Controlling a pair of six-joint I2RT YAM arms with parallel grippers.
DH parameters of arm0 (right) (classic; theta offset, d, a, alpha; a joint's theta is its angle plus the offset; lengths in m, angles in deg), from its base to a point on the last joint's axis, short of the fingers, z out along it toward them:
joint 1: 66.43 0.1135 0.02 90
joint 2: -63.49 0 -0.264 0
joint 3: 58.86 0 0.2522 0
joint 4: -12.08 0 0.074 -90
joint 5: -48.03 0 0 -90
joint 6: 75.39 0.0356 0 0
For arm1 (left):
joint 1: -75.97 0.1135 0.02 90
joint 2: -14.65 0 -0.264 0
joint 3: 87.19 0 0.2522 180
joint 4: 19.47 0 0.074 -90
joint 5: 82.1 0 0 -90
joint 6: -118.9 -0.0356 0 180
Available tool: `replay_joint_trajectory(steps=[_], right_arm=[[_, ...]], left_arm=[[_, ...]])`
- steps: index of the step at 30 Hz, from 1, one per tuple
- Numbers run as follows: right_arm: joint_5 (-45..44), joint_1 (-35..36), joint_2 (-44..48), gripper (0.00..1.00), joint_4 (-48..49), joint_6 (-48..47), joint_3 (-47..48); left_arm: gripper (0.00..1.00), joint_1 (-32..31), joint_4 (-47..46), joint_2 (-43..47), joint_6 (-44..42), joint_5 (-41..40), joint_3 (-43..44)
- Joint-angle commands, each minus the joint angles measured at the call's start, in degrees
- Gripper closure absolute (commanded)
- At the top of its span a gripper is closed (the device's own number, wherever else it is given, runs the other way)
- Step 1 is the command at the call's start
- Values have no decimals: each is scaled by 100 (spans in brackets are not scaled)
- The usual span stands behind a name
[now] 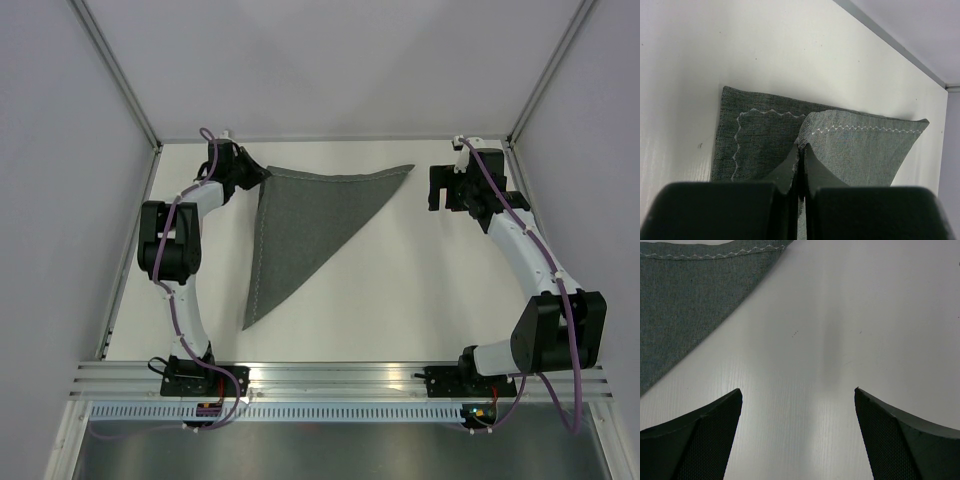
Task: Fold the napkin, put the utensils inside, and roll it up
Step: Fold the napkin at the center of the board, then pick up the knife at the center of the board.
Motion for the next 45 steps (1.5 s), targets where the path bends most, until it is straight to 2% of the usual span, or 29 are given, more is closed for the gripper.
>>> replay_joint_trajectory(steps=[1,4,6,9,10,11,13,19,24,27,30,37,45], right_arm=[[-92,49,-42,2,-78,-10,10],[-92,49,-50,2,-86,-18,10],[-75,40,-50,2,-78,-10,1],[-57,49,-50,2,-95,-18,10],[-49,49,-50,2,-104,-18,1],[-31,49,-50,2,-95,-10,1],[-5,49,-42,2,-104,-18,1],[109,49,2,2,-130,-10,10],[259,49,81,2,-130,34,-34],[373,49,143,2,-148,34,-43],[444,49,195,2,-148,52,-52],[584,49,301,2,-122,61,-113],[575,49,257,2,-113,8,-157]], left_arm=[[98,84,14,-121,-116,102,170],[97,102,14,-183,-99,102,179],[91,120,5,-218,-107,76,179],[75,146,31,-271,-169,41,240],[67,155,40,-271,-213,-12,284],[51,163,49,-280,-239,-38,302],[38,207,75,-262,-344,-65,363],[26,295,215,247,-730,-486,170],[23,322,802,897,-1021,-1390,-198],[23,348,1102,1354,-1240,-2425,-594],[25,418,1498,1566,-1486,-2990,-770],[30,928,1780,1338,-1935,-2939,-815],[39,1130,2219,644,-2270,-2693,-235]])
